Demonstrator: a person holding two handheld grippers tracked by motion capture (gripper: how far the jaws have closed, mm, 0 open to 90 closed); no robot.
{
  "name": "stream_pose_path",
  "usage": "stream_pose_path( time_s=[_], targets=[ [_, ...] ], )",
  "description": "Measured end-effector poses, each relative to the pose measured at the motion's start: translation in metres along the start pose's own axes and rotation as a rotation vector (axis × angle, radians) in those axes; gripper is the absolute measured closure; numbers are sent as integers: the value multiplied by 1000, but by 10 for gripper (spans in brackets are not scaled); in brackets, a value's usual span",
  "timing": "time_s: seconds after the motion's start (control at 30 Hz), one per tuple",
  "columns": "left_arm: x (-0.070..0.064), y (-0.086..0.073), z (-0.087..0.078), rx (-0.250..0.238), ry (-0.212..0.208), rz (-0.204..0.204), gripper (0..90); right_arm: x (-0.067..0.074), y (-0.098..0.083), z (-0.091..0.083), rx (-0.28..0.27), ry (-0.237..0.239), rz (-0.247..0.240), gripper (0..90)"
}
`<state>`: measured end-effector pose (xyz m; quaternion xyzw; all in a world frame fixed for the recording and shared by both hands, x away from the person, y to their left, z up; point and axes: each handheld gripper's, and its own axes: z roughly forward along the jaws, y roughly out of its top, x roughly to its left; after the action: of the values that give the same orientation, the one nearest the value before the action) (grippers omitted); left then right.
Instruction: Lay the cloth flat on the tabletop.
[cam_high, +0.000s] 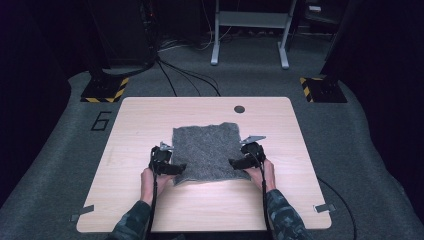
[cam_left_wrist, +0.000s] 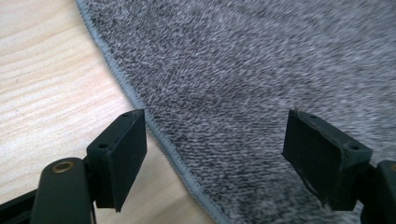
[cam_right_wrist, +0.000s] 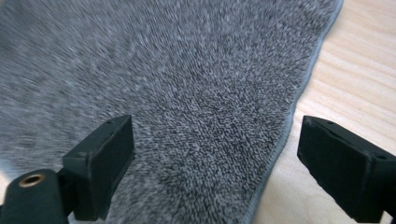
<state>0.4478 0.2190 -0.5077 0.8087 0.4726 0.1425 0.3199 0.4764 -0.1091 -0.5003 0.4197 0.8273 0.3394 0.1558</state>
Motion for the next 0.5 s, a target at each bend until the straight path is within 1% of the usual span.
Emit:
stream_pose_path(
  time_s=[0.03,0.1,0.13,0.17,0.2,0.23,0.3,0.33,0.37,0.43,0.5],
  targets=[
    [-1,0,1,10,8,5,209,0,0,3,10,-1,-3,94],
    [-1,0,3,19,18,29,203,0,-1,8,29,-16,-9,90],
    [-1,0,5,22,22,26,205,0,-2,9,36,-25,-16,89],
    [-1,-1,5,27,36,31,199,-1,-3,10,44,-27,-28,89],
    [-1,-1,6,36,37,43,200,-1,-3,10,47,-26,-24,89],
    [-1,-2,7,28,46,46,199,0,-4,10,50,-28,-25,89],
    [-1,-2,6,38,54,65,198,0,-5,10,52,-33,-26,89],
    [-1,-2,7,39,53,65,198,-1,-6,9,55,-33,-35,89],
    [-1,-2,7,36,51,67,198,0,-7,10,60,-46,-40,89],
    [-1,-2,7,33,52,72,194,0,-11,10,67,-49,-34,89],
    [0,-1,8,34,52,81,190,-3,-15,10,63,-38,-17,88]
  ],
)
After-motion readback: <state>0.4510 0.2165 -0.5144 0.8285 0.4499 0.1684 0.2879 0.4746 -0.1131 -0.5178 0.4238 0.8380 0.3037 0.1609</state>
